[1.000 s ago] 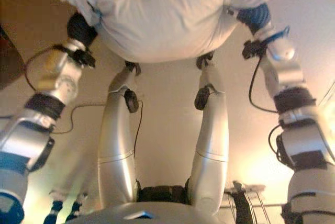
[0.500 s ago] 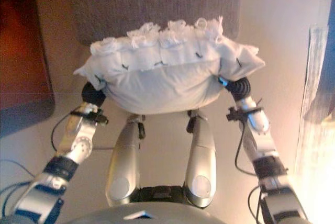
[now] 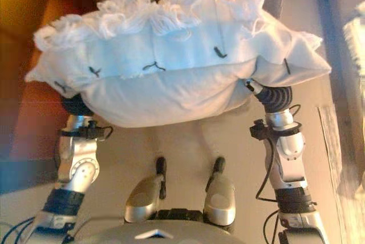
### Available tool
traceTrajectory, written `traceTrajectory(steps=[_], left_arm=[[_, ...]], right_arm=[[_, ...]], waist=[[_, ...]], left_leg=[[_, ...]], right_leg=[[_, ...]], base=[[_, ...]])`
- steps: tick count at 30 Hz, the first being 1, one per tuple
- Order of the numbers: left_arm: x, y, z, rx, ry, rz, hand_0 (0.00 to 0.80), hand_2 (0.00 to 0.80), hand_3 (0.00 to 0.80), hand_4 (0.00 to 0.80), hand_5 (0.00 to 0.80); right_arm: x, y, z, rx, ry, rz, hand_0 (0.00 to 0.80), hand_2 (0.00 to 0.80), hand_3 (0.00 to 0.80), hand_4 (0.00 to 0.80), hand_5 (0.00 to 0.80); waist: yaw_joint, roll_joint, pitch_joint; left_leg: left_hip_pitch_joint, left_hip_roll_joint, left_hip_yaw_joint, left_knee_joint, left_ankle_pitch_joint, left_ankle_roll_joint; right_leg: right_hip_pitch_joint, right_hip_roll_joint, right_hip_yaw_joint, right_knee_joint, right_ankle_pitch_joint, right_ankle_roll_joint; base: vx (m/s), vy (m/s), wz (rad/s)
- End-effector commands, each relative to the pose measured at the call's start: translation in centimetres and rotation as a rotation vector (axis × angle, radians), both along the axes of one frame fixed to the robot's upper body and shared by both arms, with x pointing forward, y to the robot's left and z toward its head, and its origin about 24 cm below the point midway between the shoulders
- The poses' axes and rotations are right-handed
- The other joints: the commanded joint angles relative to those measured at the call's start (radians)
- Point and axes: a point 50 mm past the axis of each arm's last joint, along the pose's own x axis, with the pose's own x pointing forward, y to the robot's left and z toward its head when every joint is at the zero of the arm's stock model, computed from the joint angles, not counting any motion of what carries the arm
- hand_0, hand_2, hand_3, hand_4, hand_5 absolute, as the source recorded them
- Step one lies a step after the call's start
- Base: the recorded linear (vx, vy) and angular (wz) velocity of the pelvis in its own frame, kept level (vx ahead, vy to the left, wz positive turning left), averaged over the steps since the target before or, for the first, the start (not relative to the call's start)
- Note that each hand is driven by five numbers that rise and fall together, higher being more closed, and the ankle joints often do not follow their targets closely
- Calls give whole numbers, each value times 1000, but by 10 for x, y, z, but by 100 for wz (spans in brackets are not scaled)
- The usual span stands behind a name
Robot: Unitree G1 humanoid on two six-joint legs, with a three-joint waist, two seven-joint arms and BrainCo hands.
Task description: Pick up the cushion and take it to the sofa
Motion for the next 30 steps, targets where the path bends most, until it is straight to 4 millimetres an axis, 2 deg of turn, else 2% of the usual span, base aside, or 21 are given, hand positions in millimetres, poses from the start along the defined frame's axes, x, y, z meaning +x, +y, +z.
traceTrajectory(steps=[1,3,7,11,13,15,16,17,20,21,23,24,26,27,30], left_arm=[[-13,-26,33,57,-213,-94,800,800,800,800,800],[-12,-27,33,71,-201,-99,800,800,800,800,800],[-11,-27,32,75,-174,-105,800,800,800,800,800],[-13,-23,33,47,-176,-92,800,800,800,800,800],[-16,-20,34,29,-177,-72,800,800,800,800,800],[-19,-16,34,18,-192,-41,800,800,800,800,800],[-21,-15,34,11,-201,-27,800,800,800,800,800],[-22,-13,33,-5,-202,-15,800,800,800,800,800],[-23,-12,30,-22,-202,-5,800,800,800,800,800],[-26,-12,29,-20,-210,-2,800,800,800,800,800],[-27,-13,30,-25,-216,2,800,800,800,800,800],[-27,-14,30,-28,-219,2,800,800,800,800,800],[-23,-19,31,-39,-211,-4,800,800,800,800,800],[-21,-21,30,-43,-197,-2,800,800,800,800,800],[-21,-20,24,-53,-168,-4,800,800,800,800,800]], right_arm=[[-21,22,26,-6,-205,68,800,800,800,800,800],[-22,23,25,-14,-203,61,800,800,800,800,800],[-21,26,24,-6,-162,65,800,800,800,800,800],[-18,27,23,7,-148,79,800,800,800,800,800],[-16,29,25,-6,-145,98,800,800,800,800,800],[-14,32,28,-19,-156,135,800,800,800,800,800],[-14,35,29,-30,-167,152,800,800,800,800,800],[-15,38,30,-40,-175,167,800,800,800,800,800],[-12,44,29,-49,-181,170,800,800,800,800,800],[-11,48,30,-47,-184,168,800,800,800,800,800],[-11,53,32,-51,-194,173,800,800,800,800,800],[-11,57,33,-53,-199,172,800,800,800,800,800],[-8,60,34,-54,-200,163,800,800,800,800,800],[-6,60,34,-47,-187,166,800,800,800,800,800],[-7,59,29,-54,-159,170,800,800,800,800,800]], waist=[[18,-34,-199],[14,-39,-214],[8,-39,-227],[15,-44,-226],[21,-56,-217],[26,-74,-193],[33,-81,-174],[44,-96,-150],[60,-96,-118],[80,-78,-109],[99,-54,-98],[111,-29,-98],[127,-17,-93],[140,1,-99],[157,14,-104]], left_leg=[[27,-9,29,21,-51,46],[51,-7,28,3,-55,50],[84,6,10,-36,-46,49],[90,34,13,-28,-42,32],[74,50,19,43,-58,17],[32,68,20,180,-61,4],[-9,82,3,269,-18,-3],[-56,79,-14,378,6,7],[-127,55,-15,472,4,32],[-150,10,-40,426,14,37],[-162,-12,-51,357,55,29],[-185,2,-43,262,111,13],[-207,12,-29,157,160,4],[-222,29,-44,64,213,-9],[-226,47,-82,-3,262,-22]], right_leg=[[77,-38,8,16,-18,34],[91,-29,21,16,-21,35],[123,14,51,-8,-48,16],[139,46,43,-16,-67,-10],[135,54,36,-8,-71,-29],[124,60,39,6,-70,-54],[121,66,43,12,-69,-69],[119,67,51,21,-66,-87],[127,81,62,48,-80,-104],[135,99,73,59,-98,-100],[153,126,91,68,-126,-101],[177,155,102,61,-147,-102],[219,165,118,45,-169,-100],[249,178,134,48,-195,-98],[292,176,167,88,-257,-102]], base=[[120,-54,-1],[100,-76,-4],[55,-108,0],[9,-178,-1],[-11,-228,-3],[-55,-233,-13],[-70,-264,-22],[-55,-252,-33],[21,-160,-51],[114,-23,-17],[175,1,-7],[260,39,-18],[367,73,-76],[421,102,-69],[455,142,20]])
